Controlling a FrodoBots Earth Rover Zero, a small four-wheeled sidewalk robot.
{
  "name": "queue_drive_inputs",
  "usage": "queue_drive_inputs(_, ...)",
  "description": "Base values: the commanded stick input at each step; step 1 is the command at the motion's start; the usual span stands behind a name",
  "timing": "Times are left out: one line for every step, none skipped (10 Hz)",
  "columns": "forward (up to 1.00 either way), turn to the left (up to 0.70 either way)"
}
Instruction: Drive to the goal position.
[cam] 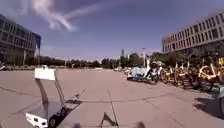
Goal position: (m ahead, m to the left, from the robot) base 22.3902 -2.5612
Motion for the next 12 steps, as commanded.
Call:
queue_drive_inputs(0.7, 0.07)
queue_drive_inputs(0.7, 0.07)
queue_drive_inputs(0.7, 0.07)
queue_drive_inputs(0.7, 0.07)
queue_drive_inputs(0.7, 0.07)
queue_drive_inputs(0.7, 0.07)
queue_drive_inputs(0.7, 0.07)
queue_drive_inputs(0.7, 0.07)
queue_drive_inputs(0.7, 0.07)
queue_drive_inputs(0.7, 0.07)
queue_drive_inputs(0.7, -0.03)
queue_drive_inputs(0.7, -0.07)
